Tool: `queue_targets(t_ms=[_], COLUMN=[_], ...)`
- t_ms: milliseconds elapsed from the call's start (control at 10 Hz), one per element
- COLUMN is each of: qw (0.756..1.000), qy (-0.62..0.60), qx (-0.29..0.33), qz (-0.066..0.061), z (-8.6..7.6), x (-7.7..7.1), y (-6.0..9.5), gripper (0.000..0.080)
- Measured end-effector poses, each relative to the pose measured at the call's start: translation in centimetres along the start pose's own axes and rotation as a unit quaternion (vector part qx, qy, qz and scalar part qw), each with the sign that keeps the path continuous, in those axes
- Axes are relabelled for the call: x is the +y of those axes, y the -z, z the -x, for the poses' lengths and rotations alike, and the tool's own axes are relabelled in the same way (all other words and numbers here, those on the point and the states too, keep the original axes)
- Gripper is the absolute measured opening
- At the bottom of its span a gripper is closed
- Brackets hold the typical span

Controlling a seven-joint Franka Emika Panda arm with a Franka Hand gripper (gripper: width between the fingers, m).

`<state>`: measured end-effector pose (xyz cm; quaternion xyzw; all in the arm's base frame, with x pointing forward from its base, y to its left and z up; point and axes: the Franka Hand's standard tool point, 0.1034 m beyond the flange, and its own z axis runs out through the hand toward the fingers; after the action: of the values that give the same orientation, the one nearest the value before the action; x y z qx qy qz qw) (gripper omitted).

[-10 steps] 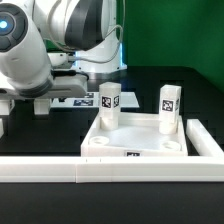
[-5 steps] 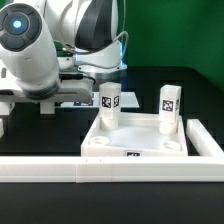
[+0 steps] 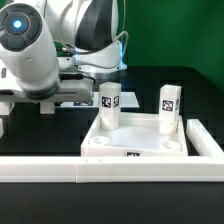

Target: Assemble square table

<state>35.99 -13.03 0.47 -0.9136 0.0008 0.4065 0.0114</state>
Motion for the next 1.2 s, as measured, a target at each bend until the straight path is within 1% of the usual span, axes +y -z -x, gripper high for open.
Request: queue_targets(t_ms=[100, 200, 300, 400, 500, 600, 700, 800, 900, 1000, 1100, 1200], qw=[1.0, 1.0, 1.0, 1.0, 1.0, 1.0, 1.0, 0.999, 0.996, 0.994, 0.99, 0.986], qy=[0.013, 0.021, 0.022, 0.018, 0.013, 0.014, 0.015, 0.016, 0.016, 0.016, 0.016, 0.016], qx=[-0.004, 0.001, 0.006, 0.005, 0.009, 0.017, 0.016, 0.044, 0.085, 0.107, 0.142, 0.169], qz=[-0.011, -0.013, -0.014, -0.02, -0.02, -0.019, -0.019, -0.015, -0.012, -0.012, -0.009, -0.01], z=[0.3, 0.5, 0.7, 1.1, 1.3, 1.5, 1.5, 0.8, 0.6, 0.6, -0.3, -0.8], x=[-0.7, -1.7, -2.4, -2.8, -2.9, -3.1, -3.1, -3.0, -2.9, -3.0, -3.2, -3.6], y=[1.4, 3.7, 5.1, 6.8, 8.2, 8.8, 8.7, 8.9, 9.3, 9.3, 10.4, 11.8], gripper=[0.0287, 0.0287, 0.0287, 0.0287, 0.0287, 0.0287, 0.0287, 0.0287, 0.0287, 0.0287, 0.0287, 0.0287])
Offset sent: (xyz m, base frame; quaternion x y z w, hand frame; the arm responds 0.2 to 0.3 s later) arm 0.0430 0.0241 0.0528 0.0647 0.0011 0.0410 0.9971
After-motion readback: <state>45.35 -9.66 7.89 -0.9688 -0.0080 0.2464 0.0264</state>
